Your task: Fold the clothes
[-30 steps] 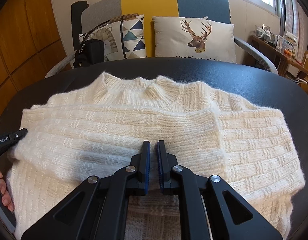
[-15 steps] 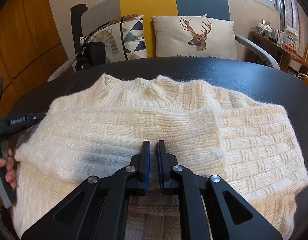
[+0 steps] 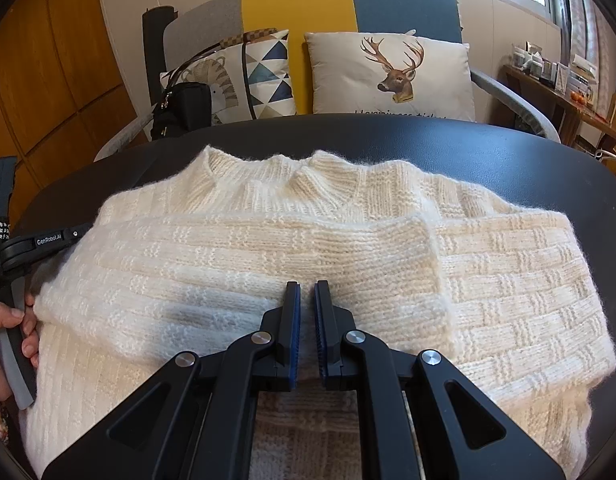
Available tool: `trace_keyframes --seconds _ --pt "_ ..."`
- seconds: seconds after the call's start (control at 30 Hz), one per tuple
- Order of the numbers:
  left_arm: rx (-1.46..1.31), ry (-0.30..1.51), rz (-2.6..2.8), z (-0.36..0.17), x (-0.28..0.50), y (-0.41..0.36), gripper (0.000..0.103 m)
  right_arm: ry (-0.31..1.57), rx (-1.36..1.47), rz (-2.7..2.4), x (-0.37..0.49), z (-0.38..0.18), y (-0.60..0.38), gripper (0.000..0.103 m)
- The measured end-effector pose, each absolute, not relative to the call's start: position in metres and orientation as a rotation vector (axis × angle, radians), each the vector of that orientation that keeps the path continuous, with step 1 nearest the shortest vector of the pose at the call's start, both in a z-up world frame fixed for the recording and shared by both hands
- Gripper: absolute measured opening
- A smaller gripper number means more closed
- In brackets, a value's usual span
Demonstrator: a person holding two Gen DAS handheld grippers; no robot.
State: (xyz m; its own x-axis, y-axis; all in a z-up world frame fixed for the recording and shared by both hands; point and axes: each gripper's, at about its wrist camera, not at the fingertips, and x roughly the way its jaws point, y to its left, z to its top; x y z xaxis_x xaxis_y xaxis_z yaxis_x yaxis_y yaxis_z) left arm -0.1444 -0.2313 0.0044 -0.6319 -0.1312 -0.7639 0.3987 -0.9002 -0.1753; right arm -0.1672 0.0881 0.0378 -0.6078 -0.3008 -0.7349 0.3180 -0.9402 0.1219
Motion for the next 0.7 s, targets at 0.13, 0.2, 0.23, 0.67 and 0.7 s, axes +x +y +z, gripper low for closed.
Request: trace_keyframes --seconds 0.13,0.2,0.23,0.67,0.7 --pt "1.181 0.549 -2.577 0.014 -0.144 -0.230 0.008 0.046 1.157 -2.552 -0.165 0.037 0.086 0.008" --pt "1.202 0.590 -2.590 0.021 -0.145 -0.226 0.014 0.040 1.158 -2.551 -0.165 0.037 0.086 0.008" --pt "1.212 0.610 -2.596 0.025 -0.145 -0.223 0.016 0.037 1.159 -2.550 -0.165 0.037 0.087 0.008" --pt "1.236 0.374 -2.651 0.012 -0.174 -0.193 0.019 0.017 1.166 -2.541 -0.167 0.038 0.088 0.008" --pt "1.225 0.422 -2.646 0.011 -0.174 -0.197 0.019 0.018 1.166 -2.541 -0.166 0.038 0.088 0.008"
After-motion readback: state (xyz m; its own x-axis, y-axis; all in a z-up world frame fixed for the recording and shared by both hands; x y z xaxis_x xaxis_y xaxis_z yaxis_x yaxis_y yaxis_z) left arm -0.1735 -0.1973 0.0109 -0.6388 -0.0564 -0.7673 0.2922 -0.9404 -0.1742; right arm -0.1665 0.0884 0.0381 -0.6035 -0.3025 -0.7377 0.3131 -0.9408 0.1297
